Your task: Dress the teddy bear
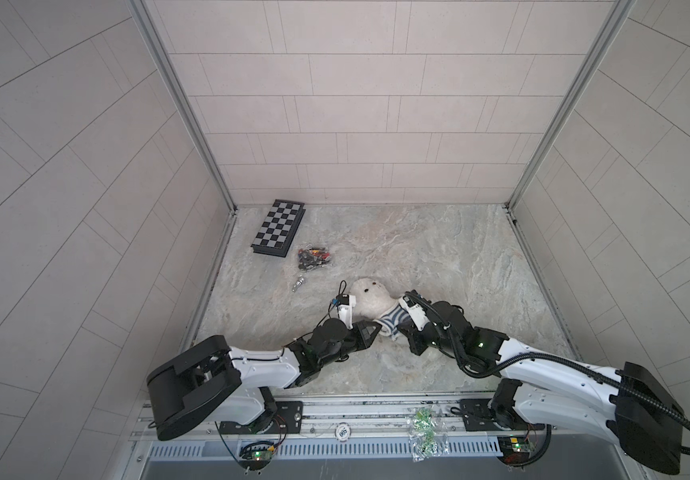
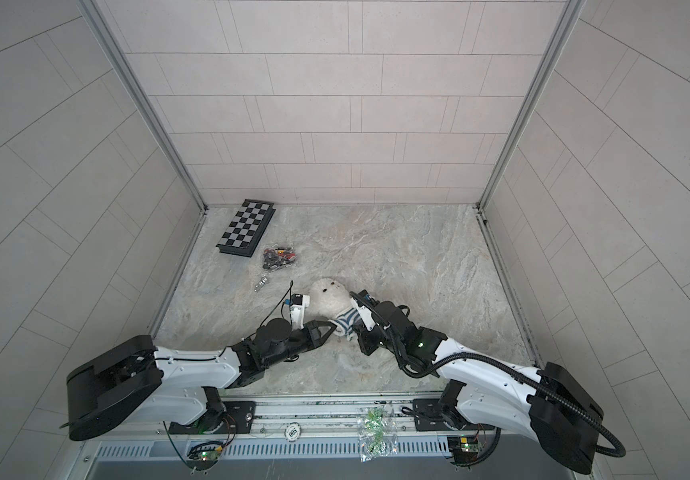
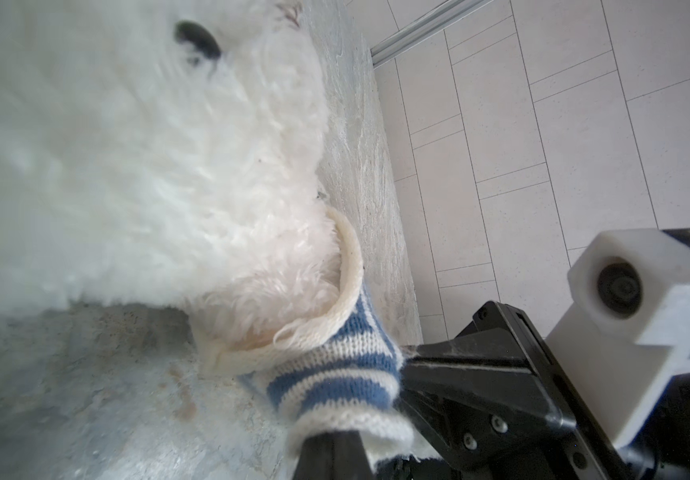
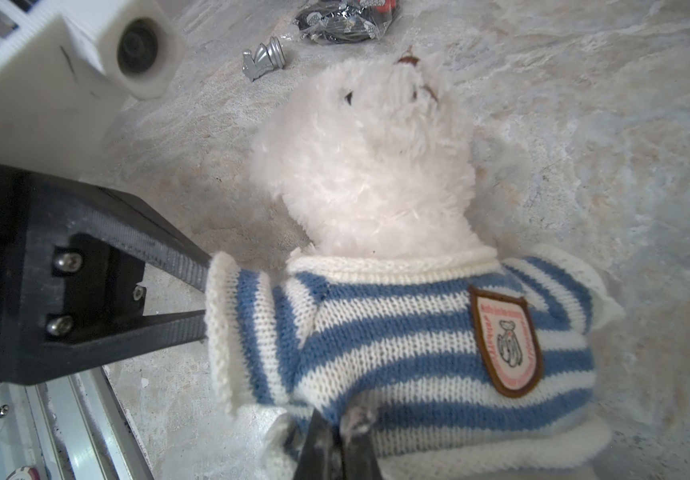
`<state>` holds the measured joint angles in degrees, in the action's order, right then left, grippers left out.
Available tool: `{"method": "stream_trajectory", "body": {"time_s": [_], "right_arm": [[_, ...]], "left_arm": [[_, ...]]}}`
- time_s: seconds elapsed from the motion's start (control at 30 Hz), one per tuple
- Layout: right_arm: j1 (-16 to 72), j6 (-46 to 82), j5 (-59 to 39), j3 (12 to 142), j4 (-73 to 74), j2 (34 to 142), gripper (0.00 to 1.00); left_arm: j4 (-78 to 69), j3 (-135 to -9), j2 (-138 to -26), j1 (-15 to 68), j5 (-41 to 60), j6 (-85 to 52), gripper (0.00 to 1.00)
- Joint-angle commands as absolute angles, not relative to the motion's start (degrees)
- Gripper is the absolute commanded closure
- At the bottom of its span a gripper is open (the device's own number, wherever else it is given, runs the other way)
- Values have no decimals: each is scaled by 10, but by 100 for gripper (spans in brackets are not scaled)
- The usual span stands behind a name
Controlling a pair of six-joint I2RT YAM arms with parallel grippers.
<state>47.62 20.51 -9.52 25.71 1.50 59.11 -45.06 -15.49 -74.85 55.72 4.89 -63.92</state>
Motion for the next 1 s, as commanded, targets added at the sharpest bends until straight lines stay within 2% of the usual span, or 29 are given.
{"method": "stream_trajectory", "body": {"time_s": [0.0,0.17,0.23,0.47,0.83,0.9,0.97], "right_arm": [[467,216,-71,239,7,593,100],[472,224,-106,241,57,634,100],[475,224,-114,244,65,647,100],[477,222,-132,242,61,656,100],[478,214,-150,239,70,668,100],[478,214,-151,241,70,670,100],[478,213,-150,240,71,670,100]], "left_arm": [[-380,-146,-738,546,18,-612,100],[-360,-173,-751,564,17,-605,98],[-373,-179,-769,570,16,-608,86],[-436,-195,-831,573,27,-625,62],[-492,-226,-876,573,36,-613,67],[-500,-229,-893,572,32,-614,72],[-514,-232,-913,566,34,-615,84]]}}
